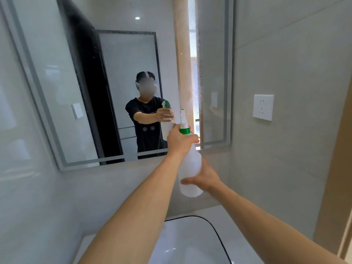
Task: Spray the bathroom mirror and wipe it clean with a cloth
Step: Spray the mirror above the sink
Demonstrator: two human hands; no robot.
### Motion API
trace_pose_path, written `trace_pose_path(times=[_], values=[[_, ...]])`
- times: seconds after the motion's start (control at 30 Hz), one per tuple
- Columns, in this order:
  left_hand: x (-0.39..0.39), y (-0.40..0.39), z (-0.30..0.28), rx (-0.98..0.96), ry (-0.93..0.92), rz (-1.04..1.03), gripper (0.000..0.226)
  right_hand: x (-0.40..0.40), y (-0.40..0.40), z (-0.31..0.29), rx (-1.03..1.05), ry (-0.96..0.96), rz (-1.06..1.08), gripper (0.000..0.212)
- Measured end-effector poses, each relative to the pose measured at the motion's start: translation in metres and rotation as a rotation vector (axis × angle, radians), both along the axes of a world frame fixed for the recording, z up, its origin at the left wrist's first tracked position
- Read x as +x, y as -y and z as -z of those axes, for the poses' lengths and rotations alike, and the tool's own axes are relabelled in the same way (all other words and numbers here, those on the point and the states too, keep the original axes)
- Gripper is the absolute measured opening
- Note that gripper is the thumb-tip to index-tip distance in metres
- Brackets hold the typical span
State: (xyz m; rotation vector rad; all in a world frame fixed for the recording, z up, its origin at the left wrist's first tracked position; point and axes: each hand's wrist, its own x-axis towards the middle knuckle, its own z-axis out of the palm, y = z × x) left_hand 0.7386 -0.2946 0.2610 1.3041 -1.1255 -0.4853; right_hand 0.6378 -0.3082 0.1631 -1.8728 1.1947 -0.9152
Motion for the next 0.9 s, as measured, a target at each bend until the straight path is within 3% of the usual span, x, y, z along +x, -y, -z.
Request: trace_pose_path(times=[0.3,0.6,0.9], values=[[0.037,-0.028,0.002,-0.037,-0.028,-0.104,0.048,0.039,-0.006,-0.004,-0.020,-0.034,-0.103,0.101],[0.076,-0.049,-0.001,-0.017,-0.062,-0.218,0.039,0.082,-0.021,-0.006,-0.037,0.000,-0.205,0.097],[0.117,-0.067,-0.012,-0.069,-0.023,-0.254,0.046,0.123,-0.029,-0.018,-0.043,0.006,-0.298,0.090]])
